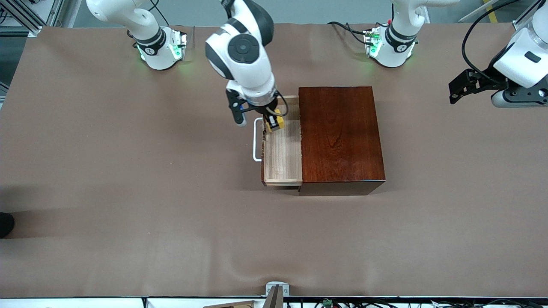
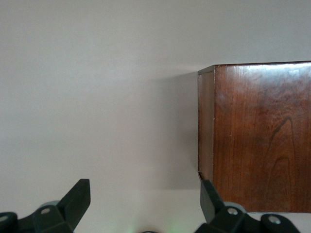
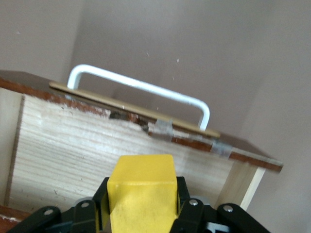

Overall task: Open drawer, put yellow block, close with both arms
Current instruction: 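Lower the yellow cube into the open drawer with the right gripper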

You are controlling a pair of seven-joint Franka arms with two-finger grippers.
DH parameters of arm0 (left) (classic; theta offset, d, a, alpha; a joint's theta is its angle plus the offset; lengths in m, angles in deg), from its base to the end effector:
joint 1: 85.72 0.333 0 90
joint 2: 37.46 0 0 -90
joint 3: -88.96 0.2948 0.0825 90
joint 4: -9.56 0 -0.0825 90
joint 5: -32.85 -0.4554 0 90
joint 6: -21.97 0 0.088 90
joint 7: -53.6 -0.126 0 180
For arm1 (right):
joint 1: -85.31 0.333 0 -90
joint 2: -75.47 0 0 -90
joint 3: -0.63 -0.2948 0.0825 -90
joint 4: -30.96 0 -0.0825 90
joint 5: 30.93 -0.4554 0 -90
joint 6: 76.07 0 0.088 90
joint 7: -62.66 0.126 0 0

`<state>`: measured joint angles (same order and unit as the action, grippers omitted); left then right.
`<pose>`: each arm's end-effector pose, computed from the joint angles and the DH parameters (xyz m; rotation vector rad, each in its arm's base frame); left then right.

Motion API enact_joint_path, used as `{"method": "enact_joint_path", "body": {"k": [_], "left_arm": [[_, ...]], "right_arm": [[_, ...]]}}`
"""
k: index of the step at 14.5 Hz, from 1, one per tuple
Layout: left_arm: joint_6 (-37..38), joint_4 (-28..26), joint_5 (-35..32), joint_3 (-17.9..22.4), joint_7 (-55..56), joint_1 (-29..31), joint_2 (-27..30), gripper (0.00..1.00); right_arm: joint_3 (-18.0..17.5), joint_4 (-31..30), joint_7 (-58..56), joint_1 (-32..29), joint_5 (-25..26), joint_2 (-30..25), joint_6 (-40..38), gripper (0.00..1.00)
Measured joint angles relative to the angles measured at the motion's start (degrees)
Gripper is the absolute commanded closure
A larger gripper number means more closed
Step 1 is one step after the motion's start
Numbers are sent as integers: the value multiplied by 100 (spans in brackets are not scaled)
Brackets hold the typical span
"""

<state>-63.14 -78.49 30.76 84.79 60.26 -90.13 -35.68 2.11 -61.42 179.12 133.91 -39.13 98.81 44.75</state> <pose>0.6016 -0.0865 0.6145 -3.1002 0.0476 0.0233 0.4943 0.5478 0.3306 -2.4367 1.8058 0.1550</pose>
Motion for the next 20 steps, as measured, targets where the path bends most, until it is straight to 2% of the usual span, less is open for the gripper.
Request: {"method": "enact_joint_path", "body": {"k": [5, 19, 20], "left_arm": [[41, -6, 0, 5, 0, 7, 0, 0], [41, -49, 0, 3, 0, 5, 23, 0], [41, -52, 0, 3, 0, 5, 23, 0]], "right_arm": [[23, 126, 375, 56, 0, 144, -31, 100], [46, 137, 454, 56, 0, 745, 209, 100], [46, 145, 455, 56, 0, 747, 213, 91]]}}
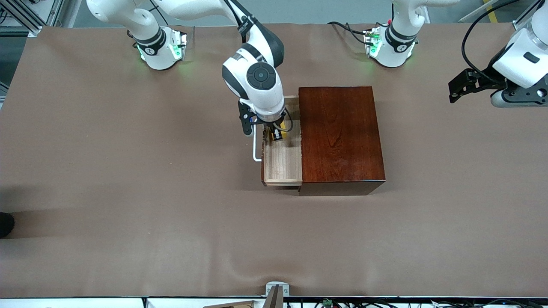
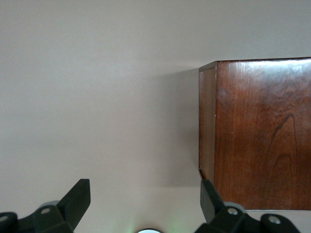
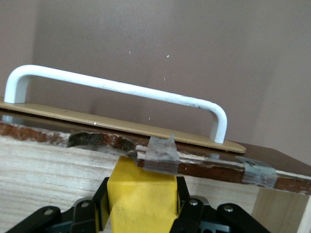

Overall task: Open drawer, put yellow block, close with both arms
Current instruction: 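Lower the yellow cube into the open drawer with the right gripper, then open the right gripper and withdraw it while the left gripper approaches the drawer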

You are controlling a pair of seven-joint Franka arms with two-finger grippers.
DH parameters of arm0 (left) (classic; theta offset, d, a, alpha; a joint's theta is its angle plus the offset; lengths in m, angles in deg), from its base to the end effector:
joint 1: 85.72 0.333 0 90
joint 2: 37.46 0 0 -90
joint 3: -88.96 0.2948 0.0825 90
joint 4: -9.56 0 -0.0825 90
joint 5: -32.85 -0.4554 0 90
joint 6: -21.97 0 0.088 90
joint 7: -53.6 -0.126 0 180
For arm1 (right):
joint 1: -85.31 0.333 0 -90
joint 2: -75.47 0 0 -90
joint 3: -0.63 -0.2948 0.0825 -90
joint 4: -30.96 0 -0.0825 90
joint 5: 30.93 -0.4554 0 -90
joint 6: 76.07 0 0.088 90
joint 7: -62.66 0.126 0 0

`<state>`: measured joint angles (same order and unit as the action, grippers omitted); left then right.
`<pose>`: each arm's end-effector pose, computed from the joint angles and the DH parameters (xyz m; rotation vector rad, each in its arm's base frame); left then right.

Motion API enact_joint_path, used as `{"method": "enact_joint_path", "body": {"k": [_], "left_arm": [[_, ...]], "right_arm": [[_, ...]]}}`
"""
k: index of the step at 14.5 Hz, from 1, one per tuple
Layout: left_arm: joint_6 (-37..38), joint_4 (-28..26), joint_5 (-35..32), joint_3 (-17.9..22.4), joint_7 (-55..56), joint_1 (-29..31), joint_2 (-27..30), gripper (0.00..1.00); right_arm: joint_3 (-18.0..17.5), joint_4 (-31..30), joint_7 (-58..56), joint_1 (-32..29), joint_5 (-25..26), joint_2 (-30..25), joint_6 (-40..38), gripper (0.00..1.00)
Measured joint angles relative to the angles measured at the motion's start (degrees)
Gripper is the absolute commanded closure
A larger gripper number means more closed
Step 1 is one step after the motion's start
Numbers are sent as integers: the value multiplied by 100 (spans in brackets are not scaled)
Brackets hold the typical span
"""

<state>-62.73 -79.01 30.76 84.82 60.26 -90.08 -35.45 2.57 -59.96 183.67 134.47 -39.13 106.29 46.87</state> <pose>0.5996 -0.0854 0.6114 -3.0981 0.0453 0.0420 0.4973 0.5528 0.2509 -2.4153 1.9522 0.1568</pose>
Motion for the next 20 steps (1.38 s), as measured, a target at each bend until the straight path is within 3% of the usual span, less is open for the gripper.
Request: {"method": "enact_joint_path", "body": {"k": [1, 2, 6, 11, 15, 20], "left_arm": [[0, 0, 0, 0, 0, 0, 0, 0], [0, 0, 0, 0, 0, 0, 0, 0], [0, 2, 0, -2, 0, -5, 0, 0], [0, -4, 13, -130, 40, -23, -7, 0], [-21, -4, 19, -583, 430, -49, -142, 0], [-130, 61, 23, -1414, 1773, -79, -517, 0]], "right_arm": [[0, 7, 4, 0, 0, 5, 0, 40], [0, 13, 8, 0, 0, 11, 0, 0], [39, 162, 29, -9, 0, 37, -55, 0], [112, 744, 32, -159, 0, 37, -822, 0], [124, 1220, 30, -368, 0, 12, -1132, 0], [142, 1393, -636, -981, 1, -296, -1177, 0]]}}
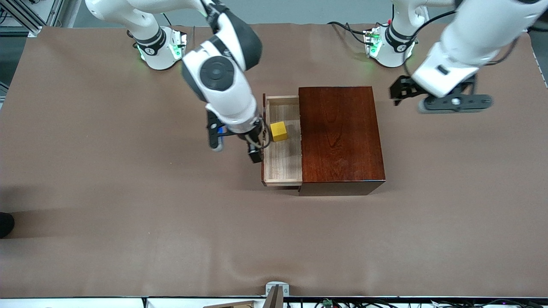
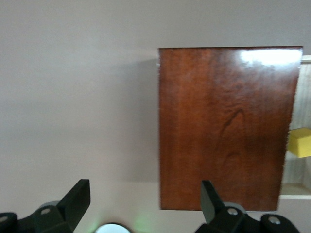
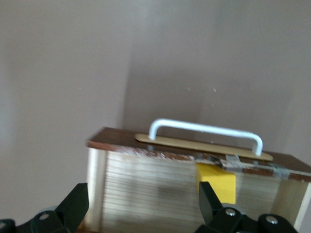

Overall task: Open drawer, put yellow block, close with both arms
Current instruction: 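Open the right gripper and withdraw it while the left gripper approaches the drawer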

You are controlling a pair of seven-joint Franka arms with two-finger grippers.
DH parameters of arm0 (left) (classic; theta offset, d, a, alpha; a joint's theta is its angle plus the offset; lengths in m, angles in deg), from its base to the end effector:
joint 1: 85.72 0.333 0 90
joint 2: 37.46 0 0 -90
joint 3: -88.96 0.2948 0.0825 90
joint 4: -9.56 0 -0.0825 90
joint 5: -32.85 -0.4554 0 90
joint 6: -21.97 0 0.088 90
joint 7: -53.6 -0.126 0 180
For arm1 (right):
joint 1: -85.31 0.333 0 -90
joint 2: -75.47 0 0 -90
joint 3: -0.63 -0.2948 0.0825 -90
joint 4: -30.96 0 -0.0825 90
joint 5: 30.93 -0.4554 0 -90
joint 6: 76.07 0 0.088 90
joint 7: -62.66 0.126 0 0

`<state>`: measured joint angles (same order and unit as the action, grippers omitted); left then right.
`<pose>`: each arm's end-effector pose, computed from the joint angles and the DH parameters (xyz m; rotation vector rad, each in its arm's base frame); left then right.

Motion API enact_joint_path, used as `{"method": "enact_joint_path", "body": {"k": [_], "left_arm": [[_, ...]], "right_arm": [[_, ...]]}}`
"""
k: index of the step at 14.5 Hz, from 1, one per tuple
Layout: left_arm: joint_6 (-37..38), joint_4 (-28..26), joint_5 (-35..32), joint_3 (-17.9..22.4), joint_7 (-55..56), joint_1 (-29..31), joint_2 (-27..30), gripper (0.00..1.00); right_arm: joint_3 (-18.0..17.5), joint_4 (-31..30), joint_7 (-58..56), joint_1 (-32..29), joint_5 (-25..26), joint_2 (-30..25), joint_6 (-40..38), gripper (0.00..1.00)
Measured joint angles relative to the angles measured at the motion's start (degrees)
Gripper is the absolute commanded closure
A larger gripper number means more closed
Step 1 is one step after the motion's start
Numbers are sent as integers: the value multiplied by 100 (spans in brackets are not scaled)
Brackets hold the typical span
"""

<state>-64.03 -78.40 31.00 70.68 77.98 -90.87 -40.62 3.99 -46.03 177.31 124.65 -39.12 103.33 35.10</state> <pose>0.5827 -0.2432 0.5648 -3.0906 -0.0265 0.1130 0.6145 0.4701 0.4036 -2.2891 1.9458 0.1164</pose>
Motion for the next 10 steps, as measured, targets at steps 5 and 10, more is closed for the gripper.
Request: {"method": "enact_joint_path", "body": {"k": [5, 10], "left_arm": [[-589, 120, 0, -686, 1379, -125, -534, 0], [-1282, 492, -34, -710, 2812, -904, -1291, 0]], "right_arm": [[14, 2, -976, -408, 35, -201, -232, 0], [40, 262, -2165, -883, 58, -220, -799, 0]]}}
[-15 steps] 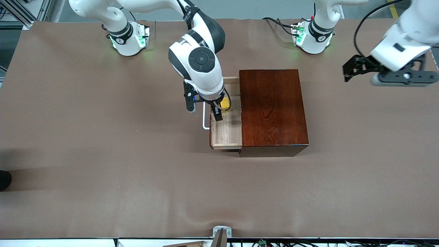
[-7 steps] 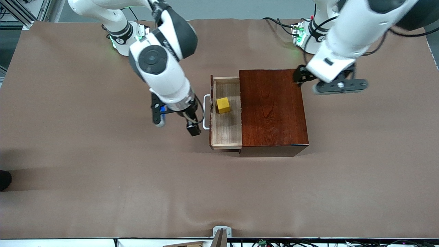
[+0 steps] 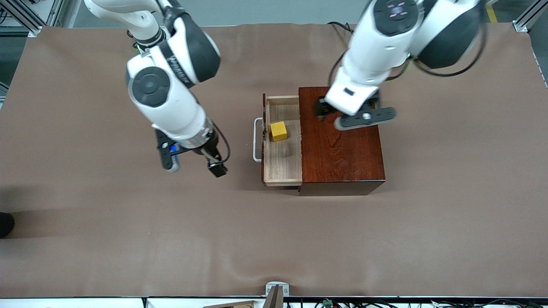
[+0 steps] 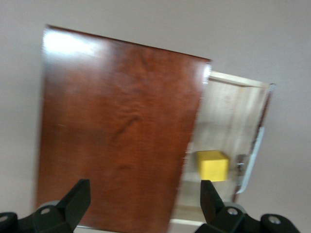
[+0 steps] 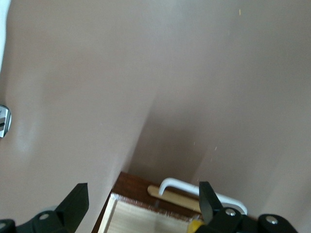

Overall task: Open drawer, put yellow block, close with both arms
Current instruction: 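Open the right gripper and withdraw it while the left gripper approaches the drawer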

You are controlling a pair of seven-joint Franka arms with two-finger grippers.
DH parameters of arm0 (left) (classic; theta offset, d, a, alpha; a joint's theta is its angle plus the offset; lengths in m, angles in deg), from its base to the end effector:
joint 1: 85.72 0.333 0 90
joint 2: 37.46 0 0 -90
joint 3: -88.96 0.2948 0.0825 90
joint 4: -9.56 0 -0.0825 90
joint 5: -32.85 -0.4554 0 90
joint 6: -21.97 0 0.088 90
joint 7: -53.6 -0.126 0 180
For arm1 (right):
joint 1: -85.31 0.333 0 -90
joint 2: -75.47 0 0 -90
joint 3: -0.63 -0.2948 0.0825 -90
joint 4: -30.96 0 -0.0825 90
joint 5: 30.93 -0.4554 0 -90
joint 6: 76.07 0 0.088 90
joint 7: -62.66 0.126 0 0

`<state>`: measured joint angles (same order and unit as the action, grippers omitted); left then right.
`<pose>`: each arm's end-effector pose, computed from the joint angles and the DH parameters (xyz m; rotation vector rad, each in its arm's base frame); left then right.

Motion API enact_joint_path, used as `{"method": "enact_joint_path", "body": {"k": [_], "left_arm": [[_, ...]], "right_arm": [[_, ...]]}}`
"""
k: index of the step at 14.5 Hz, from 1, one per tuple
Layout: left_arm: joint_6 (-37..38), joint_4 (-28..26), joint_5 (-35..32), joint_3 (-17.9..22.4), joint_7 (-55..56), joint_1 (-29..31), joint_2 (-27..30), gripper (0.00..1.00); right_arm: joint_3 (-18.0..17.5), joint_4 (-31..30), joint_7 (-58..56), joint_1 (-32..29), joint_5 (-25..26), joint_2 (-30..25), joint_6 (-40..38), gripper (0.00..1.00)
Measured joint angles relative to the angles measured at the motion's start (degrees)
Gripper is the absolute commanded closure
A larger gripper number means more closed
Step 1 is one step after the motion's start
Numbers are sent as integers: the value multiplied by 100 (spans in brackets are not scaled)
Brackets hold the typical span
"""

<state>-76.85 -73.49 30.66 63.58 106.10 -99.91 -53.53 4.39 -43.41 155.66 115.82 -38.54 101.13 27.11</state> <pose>0.5664 -0.4238 0.4930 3.0477 0.3623 -0.0665 0.6685 0.3612 0.4450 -2.5304 1.6864 0.0916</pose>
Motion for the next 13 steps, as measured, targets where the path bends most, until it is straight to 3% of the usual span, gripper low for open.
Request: {"method": "enact_joint_path", "body": {"k": [6, 11, 13], "left_arm": [[-940, 686, -431, 208, 2089, -1164, -1104, 0], [-1708, 1113, -488, 1597, 3473, -2835, -1820, 0], [-2120, 1323, -488, 1944, 4006, -3330, -2105, 0]], "right_arm": [[15, 196, -2137, -804, 2, -324, -713, 0], [11, 212, -3165, -1291, -3, -517, -1125, 0], [11, 236, -3585, -1443, -2, -570, -1304, 0]]}}
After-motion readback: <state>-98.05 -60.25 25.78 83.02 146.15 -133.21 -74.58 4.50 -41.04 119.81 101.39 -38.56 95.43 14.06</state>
